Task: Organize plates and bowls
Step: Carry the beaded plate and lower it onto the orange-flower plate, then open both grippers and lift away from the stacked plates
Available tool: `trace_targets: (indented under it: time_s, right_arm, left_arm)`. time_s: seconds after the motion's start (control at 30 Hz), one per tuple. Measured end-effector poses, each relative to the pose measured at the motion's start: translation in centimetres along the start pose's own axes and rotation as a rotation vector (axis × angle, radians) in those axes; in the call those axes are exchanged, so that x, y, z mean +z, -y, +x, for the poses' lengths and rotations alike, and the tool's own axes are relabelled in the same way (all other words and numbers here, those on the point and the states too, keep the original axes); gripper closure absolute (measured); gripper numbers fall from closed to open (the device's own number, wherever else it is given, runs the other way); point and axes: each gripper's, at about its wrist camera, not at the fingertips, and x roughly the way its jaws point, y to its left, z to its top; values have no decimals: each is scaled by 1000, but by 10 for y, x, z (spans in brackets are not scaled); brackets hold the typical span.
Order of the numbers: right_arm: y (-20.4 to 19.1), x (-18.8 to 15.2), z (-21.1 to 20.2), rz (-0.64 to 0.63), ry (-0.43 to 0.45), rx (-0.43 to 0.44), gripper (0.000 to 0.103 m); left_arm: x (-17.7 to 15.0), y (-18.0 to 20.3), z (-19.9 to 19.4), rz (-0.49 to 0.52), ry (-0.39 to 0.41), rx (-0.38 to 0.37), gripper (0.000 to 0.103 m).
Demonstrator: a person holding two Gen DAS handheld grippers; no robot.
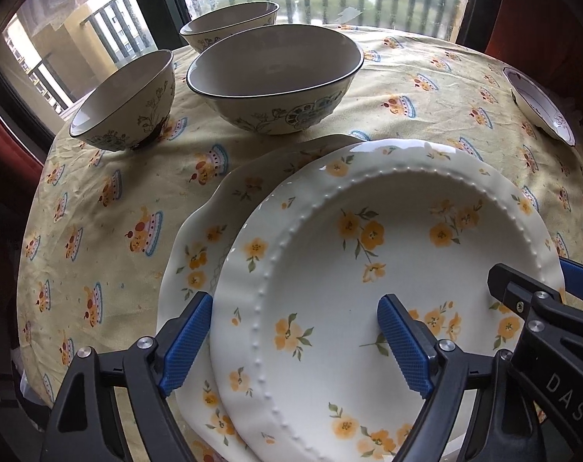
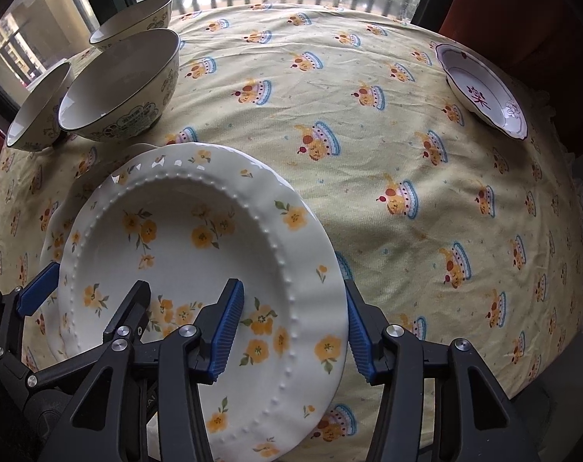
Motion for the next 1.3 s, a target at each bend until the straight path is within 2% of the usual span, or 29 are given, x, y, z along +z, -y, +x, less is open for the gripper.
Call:
trace_targets:
  time_s: [0.13,0.23,0.3,0.33,0.47,0.83,0.97,1.1,1.13,1.17,1.2,1.3]
  right_arm:
    - [5,-3,-12,-2,26,-43,47]
    - [8,-4,-16,-8,33,-26,49]
    - [8,-5,-12,-14,28,-15,67]
    - [6,-5,-11,-14,25,3,69]
    - [-4,-6,-9,-40,36,-25,69]
    - [-13,0,2,-40,20,2,66]
    - [-14,-1,3,-52,29,14,64]
    - [-7,0,-1,-6,28,43,62]
    - [-5,0,-4,11,36,41,60]
    - [-4,1,-8,26,47,26,48]
    - [-2,2,-12,41,60,7,42]
    - [3,4,-25,81,99,13,34]
  left_arm:
    - [1,-9,-8,-43,-13,-28,15]
    - [2,-12,-13,-64,-16,-61,14]
    - [2,-12,-14,-57,-18,-66,14]
    - [1,-12,-15,-51,-21,-64,14]
    - [-1,-14,-16,-45,-22,-55,14]
    - [-1,-26,-16,-61,-21,-46,11]
    - [-1,-27,-17,-55,-21,-55,11]
    - [0,-29,-23,-50,-13,-65,11]
    - [0,-30,-25,-50,-9,-69,11]
    - [1,-30,-27,-53,-6,-70,11]
    - [3,-31,-29,-55,-2,-76,11]
    - [8,-29,-36,-47,17,-98,11]
